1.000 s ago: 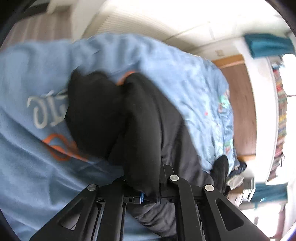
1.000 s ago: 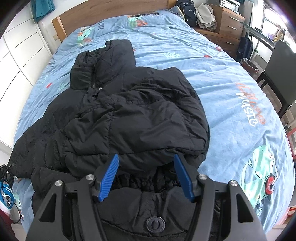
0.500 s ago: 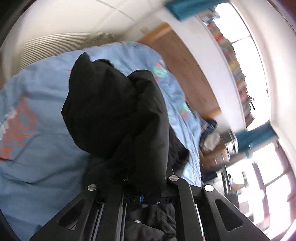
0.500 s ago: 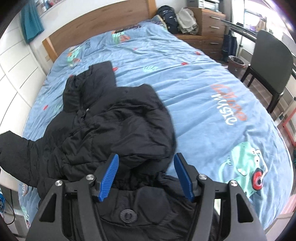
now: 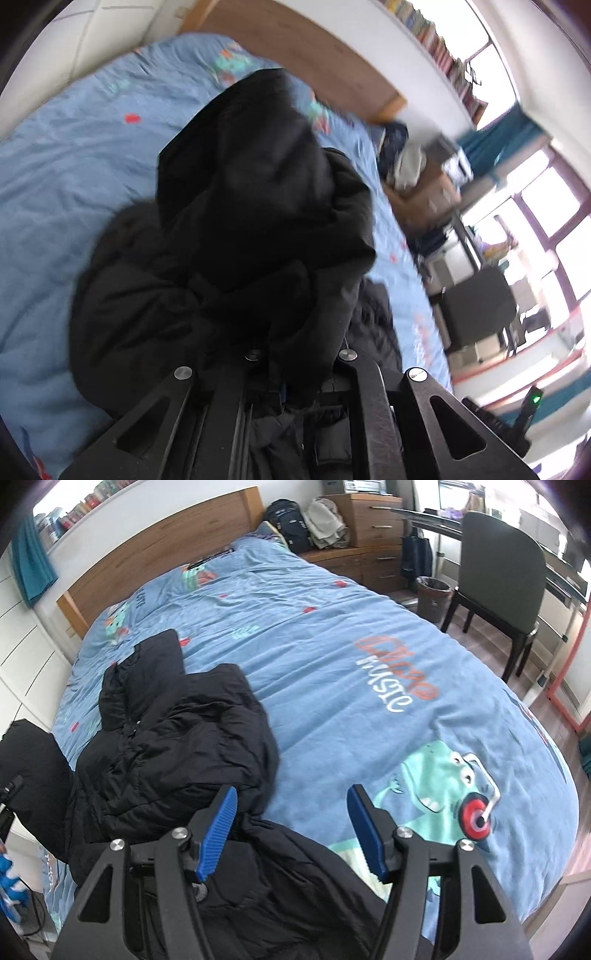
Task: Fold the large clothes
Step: 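Fold the held sleeve across the jacket body and open the left tool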
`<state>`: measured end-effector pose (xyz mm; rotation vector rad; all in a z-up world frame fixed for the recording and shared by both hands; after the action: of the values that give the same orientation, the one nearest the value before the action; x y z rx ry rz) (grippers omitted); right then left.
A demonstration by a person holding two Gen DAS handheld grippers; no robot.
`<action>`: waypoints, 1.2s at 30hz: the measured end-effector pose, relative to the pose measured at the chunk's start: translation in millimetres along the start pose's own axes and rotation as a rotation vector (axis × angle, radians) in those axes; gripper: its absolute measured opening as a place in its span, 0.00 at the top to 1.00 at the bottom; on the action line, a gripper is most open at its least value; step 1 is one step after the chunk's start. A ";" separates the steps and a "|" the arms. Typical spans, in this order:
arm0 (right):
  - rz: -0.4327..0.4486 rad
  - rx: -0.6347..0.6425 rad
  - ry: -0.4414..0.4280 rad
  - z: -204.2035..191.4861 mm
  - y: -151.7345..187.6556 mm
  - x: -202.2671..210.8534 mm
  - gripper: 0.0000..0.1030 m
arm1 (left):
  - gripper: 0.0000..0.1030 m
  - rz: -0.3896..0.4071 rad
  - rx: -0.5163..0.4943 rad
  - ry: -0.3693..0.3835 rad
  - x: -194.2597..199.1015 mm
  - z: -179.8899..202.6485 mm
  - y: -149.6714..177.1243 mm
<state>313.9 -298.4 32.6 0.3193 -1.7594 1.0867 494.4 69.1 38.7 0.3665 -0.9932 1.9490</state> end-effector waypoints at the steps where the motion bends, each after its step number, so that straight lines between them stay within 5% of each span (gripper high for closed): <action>1: -0.002 -0.007 0.004 6.5 1.8 -0.1 0.41 | 0.90 -0.025 -0.005 -0.013 -11.3 0.2 9.9; 9: -0.025 -0.035 0.025 36.1 20.4 -5.9 0.41 | 0.79 -0.204 -0.049 -0.114 -77.3 -3.4 79.2; 13: -0.041 -0.019 0.025 38.4 29.5 -9.0 0.41 | 0.53 -0.226 -0.084 -0.087 -73.3 13.0 89.6; 20: -0.028 0.071 0.009 9.5 30.1 -6.7 0.41 | 0.46 -0.233 -0.160 -0.041 -41.6 35.7 93.5; 26: 0.016 0.212 -0.064 -62.0 19.2 5.6 0.41 | 0.43 -0.158 -0.160 -0.130 -7.9 3.1 49.4; 36: 0.051 0.444 -0.315 -256.3 16.7 12.3 0.41 | 0.45 -0.120 -0.136 -0.278 23.7 -88.4 12.1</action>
<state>453.9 -84.2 58.4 0.7553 -1.7889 1.5298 482.2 146.8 -9.5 0.6172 -1.2442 1.7420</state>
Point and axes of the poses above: each gripper's, at about its wrist camera, not at the fingertips, and x roughly against the way its jaws point, z to its right, y to its underside, the point moved 9 cm from there along -x, roughly the way its jaws point, and after that the axes turned 5 degrees about y, right-handed, at the moved point
